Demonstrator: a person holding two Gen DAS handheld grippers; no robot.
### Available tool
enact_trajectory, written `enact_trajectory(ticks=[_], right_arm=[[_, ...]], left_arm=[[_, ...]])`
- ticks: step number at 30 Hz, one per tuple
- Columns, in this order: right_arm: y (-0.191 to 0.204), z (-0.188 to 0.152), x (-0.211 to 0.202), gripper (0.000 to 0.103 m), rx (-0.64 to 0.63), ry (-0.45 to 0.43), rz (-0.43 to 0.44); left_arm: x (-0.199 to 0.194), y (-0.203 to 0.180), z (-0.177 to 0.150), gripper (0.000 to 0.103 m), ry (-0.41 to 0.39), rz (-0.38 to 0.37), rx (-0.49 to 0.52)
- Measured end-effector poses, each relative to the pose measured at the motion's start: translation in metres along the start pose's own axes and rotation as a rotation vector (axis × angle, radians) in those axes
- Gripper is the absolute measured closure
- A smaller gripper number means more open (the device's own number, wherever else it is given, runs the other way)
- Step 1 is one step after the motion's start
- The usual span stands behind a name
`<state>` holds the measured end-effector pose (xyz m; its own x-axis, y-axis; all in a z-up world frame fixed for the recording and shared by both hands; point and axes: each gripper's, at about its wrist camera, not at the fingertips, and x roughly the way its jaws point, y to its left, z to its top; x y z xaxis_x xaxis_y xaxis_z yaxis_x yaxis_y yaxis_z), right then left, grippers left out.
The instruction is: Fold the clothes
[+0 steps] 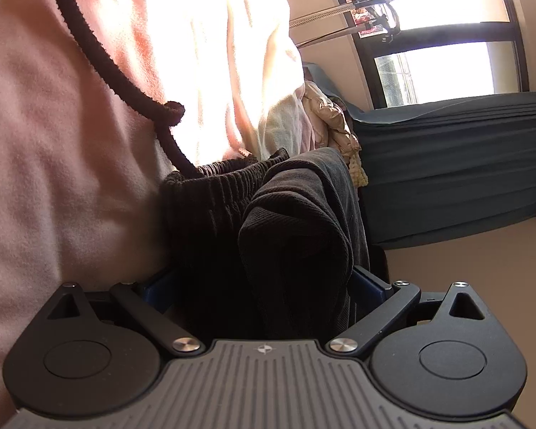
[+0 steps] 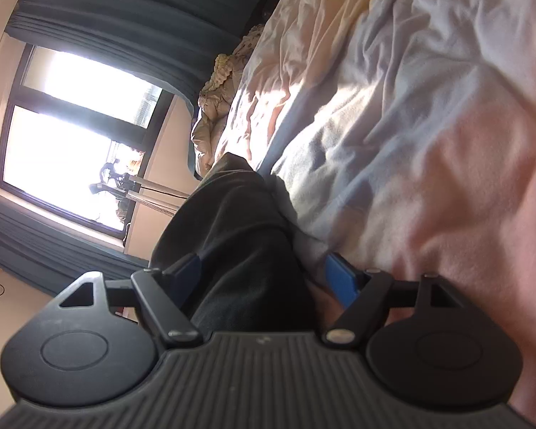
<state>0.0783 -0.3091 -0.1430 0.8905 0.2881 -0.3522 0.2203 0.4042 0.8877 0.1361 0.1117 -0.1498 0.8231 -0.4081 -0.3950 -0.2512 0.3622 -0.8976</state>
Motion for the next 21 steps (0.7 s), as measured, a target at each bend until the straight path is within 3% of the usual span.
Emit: enact_trajectory(ticks=[5, 11, 16, 19, 21], right_arm=[[-0.007, 0.007, 0.026, 0.020, 0.032, 0.045, 0.059], [0.002, 0.008, 0.048, 0.015, -0.045, 0.126, 0.131], [-0.001, 0.008, 0.065, 0.015, -0.062, 0.152, 0.130], [0.002, 0.007, 0.069, 0.014, -0.082, 0.164, 0.145], [0.004, 0.007, 0.070, 0.014, -0.082, 0.172, 0.168]], left_arm=[[0.007, 0.002, 0.001, 0.003, -0.004, -0.021, -0.005], [0.023, -0.007, -0.001, 0.000, 0.005, -0.010, 0.056], [0.046, -0.019, -0.004, 0.000, 0.053, 0.070, 0.166], [0.043, -0.017, 0.001, 0.001, 0.023, 0.036, 0.111], [0.037, -0.013, 0.005, 0.003, 0.004, -0.029, 0.065]])
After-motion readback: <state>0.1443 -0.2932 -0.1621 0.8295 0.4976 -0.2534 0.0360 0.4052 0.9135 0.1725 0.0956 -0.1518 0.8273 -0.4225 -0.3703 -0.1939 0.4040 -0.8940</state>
